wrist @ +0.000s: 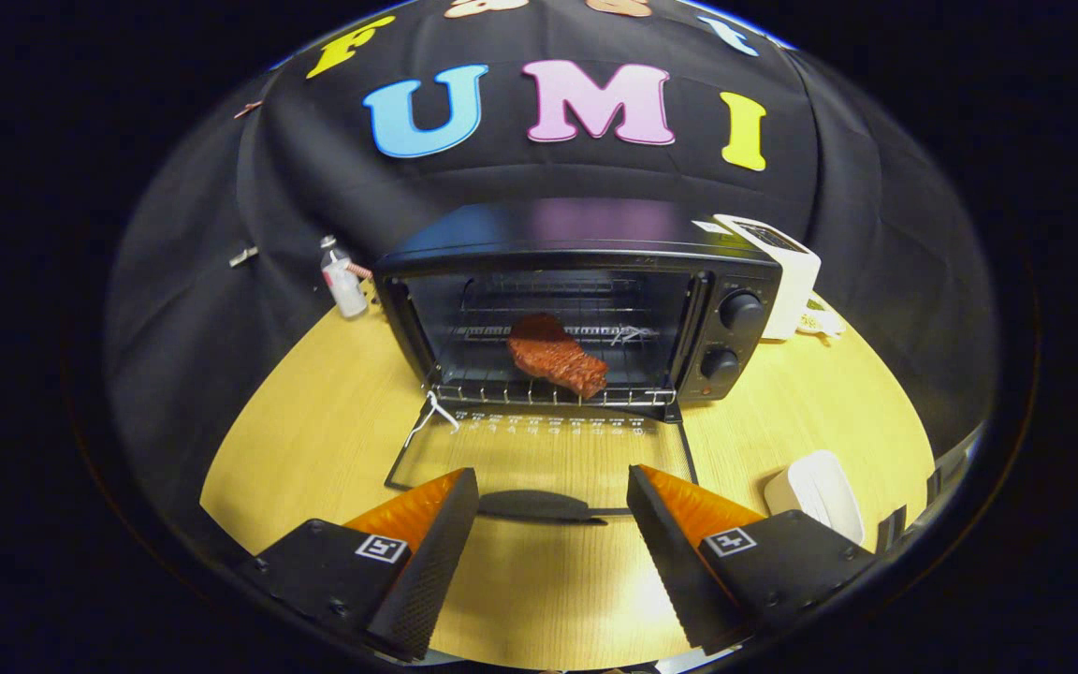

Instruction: Open the toaster oven, put the food inside, and close the toaster oven door.

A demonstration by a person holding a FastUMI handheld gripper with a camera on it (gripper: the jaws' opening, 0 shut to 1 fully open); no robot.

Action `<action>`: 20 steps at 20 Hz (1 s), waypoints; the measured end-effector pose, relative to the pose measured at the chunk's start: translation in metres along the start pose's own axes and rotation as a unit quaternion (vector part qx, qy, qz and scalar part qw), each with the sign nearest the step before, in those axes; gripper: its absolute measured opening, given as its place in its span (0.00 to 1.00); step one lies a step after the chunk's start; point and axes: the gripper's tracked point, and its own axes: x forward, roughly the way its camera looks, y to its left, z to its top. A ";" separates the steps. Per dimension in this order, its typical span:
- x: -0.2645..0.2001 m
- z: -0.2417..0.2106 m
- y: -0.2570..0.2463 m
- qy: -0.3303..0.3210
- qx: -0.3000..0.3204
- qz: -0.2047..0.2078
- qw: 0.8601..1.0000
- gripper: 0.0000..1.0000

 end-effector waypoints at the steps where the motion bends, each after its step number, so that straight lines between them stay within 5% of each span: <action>1: -0.001 -0.008 0.006 0.011 -0.011 0.004 1.000 0.98; 8: 0.015 -0.078 0.022 0.123 -0.003 0.002 0.992 0.99; 20: 0.067 -0.092 0.012 0.144 0.009 -0.054 0.988 0.98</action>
